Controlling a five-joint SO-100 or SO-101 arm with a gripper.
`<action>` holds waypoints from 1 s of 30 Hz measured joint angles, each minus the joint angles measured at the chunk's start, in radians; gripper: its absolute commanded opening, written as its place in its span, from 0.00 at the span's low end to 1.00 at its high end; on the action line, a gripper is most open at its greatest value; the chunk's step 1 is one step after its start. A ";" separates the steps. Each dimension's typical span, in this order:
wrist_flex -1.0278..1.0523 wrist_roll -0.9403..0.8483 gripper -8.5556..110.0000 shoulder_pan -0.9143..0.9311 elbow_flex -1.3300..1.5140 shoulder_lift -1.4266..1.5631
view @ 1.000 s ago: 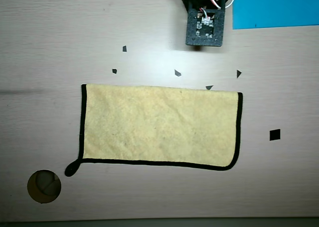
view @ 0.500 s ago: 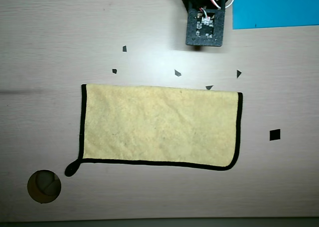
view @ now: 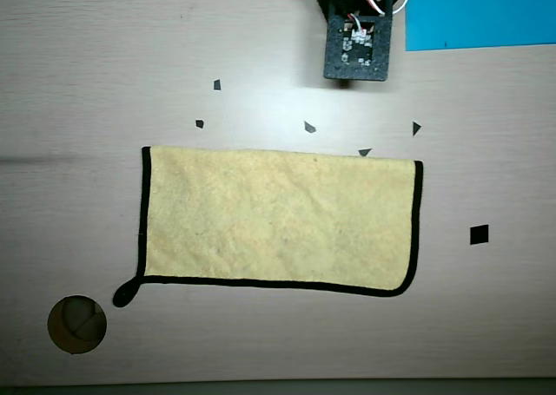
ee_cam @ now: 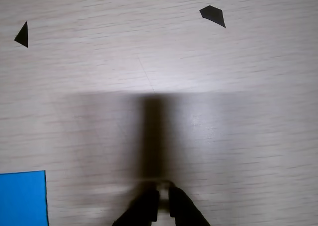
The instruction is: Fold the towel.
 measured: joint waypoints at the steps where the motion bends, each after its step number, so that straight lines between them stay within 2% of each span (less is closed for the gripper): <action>1: -0.020 0.015 0.07 0.018 0.000 -0.002; 7: -0.250 0.273 0.07 0.215 -0.095 -0.212; 18: -0.545 0.873 0.19 0.574 -0.650 -1.058; 21: -0.615 0.957 0.17 0.598 -0.730 -1.201; 25: -0.699 1.039 0.21 0.615 -0.802 -1.342; 30: -0.769 1.109 0.20 0.617 -0.890 -1.480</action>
